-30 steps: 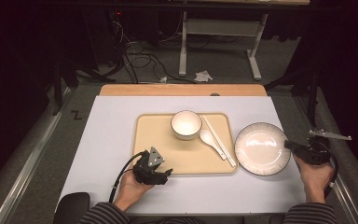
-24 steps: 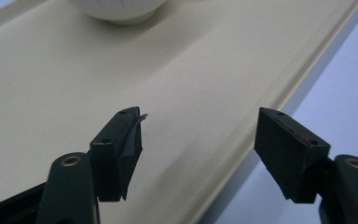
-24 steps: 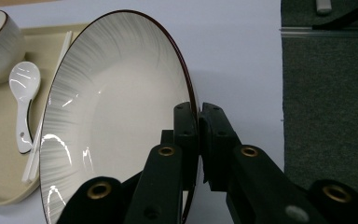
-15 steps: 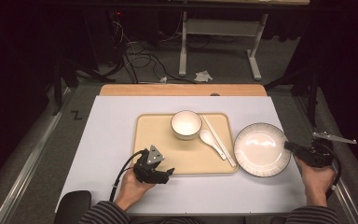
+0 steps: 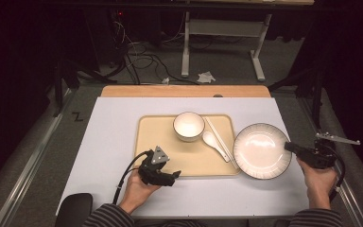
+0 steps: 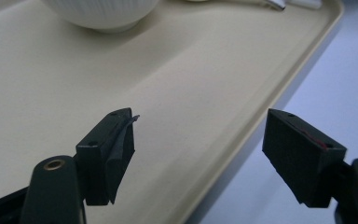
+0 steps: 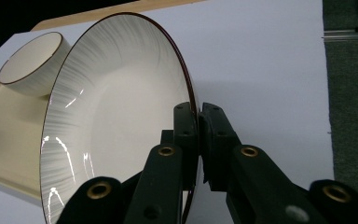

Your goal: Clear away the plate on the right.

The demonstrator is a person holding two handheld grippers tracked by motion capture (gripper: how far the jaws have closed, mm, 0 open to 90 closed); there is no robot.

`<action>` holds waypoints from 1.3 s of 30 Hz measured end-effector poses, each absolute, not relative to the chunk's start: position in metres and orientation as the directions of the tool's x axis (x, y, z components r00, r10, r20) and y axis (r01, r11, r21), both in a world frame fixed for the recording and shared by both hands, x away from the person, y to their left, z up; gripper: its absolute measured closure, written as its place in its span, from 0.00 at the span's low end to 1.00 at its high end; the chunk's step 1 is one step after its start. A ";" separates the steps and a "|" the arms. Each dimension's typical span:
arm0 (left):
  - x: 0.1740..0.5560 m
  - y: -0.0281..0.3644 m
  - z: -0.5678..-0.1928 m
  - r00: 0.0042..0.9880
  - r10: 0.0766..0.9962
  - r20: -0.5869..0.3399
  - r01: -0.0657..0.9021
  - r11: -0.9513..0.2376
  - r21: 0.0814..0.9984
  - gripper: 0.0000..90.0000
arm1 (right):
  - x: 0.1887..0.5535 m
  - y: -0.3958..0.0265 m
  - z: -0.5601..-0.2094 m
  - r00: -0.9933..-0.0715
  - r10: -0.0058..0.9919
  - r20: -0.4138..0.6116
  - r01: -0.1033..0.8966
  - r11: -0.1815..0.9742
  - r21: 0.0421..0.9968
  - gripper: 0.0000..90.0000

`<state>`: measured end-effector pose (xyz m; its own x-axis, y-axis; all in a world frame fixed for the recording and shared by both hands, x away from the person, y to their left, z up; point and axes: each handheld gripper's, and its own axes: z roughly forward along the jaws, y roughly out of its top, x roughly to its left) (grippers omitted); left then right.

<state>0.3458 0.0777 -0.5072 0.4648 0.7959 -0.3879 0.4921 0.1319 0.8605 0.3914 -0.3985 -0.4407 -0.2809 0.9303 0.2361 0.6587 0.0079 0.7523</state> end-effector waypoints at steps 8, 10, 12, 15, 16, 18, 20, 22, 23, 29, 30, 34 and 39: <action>0.345 0.073 -0.503 0.464 0.785 -0.410 0.505 0.146 0.851 0.29 | 0.391 -0.395 -0.438 -0.304 0.915 0.267 0.656 -0.003 0.755 0.97; 0.344 0.070 -0.502 0.469 0.786 -0.403 0.500 0.140 0.855 0.29 | 0.391 -0.395 -0.438 -0.314 0.909 0.273 0.653 -0.002 0.757 0.97; 0.345 0.070 -0.502 0.468 0.784 -0.408 0.508 0.139 0.850 0.29 | 0.391 -0.394 -0.437 -0.317 0.905 0.285 0.657 -0.007 0.754 0.97; 0.346 0.069 -0.496 0.455 0.757 -0.468 0.543 0.180 0.820 0.29 | 0.392 -0.391 -0.437 -0.331 0.898 0.292 0.652 -0.006 0.758 0.97; 0.346 0.069 -0.494 0.458 0.755 -0.469 0.545 0.178 0.819 0.29 | 0.391 -0.390 -0.437 -0.333 0.893 0.301 0.654 -0.011 0.757 0.97; 0.347 0.067 -0.492 0.460 0.756 -0.466 0.538 0.181 0.823 0.29 | 0.391 -0.389 -0.437 -0.345 0.887 0.308 0.653 -0.009 0.757 0.97; 0.347 0.066 -0.490 0.463 0.751 -0.470 0.543 0.179 0.821 0.29 | 0.391 -0.386 -0.436 -0.354 0.881 0.313 0.653 -0.007 0.757 0.97; 0.348 0.065 -0.488 0.460 0.747 -0.479 0.546 0.187 0.817 0.29 | 0.392 -0.382 -0.435 -0.364 0.876 0.316 0.654 -0.001 0.756 0.97; 0.349 0.065 -0.488 0.460 0.745 -0.483 0.549 0.189 0.814 0.29 | 0.392 -0.379 -0.435 -0.370 0.873 0.317 0.655 0.004 0.755 0.97; 0.356 0.061 -0.483 0.447 0.722 -0.528 0.574 0.221 0.789 0.31 | 0.395 -0.363 -0.434 -0.401 0.863 0.307 0.659 0.040 0.751 0.97; 0.357 0.059 -0.481 0.449 0.719 -0.531 0.577 0.221 0.787 0.31 | 0.395 -0.360 -0.434 -0.404 0.860 0.310 0.662 0.041 0.749 0.97; 0.360 0.052 -0.477 0.456 0.710 -0.536 0.580 0.221 0.784 0.34 | 0.398 -0.349 -0.434 -0.436 0.846 0.308 0.660 0.068 0.748 0.97; 0.364 0.045 -0.474 0.461 0.697 -0.550 0.591 0.222 0.776 0.42 | 0.401 -0.332 -0.433 -0.470 0.830 0.300 0.662 0.107 0.742 0.97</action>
<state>0.3644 0.0447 -0.4736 0.4607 0.6966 -0.5500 0.5905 0.2220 0.7759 0.4014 -0.3317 -0.4330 -0.4699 0.8302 0.3000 0.6621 0.1067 0.7418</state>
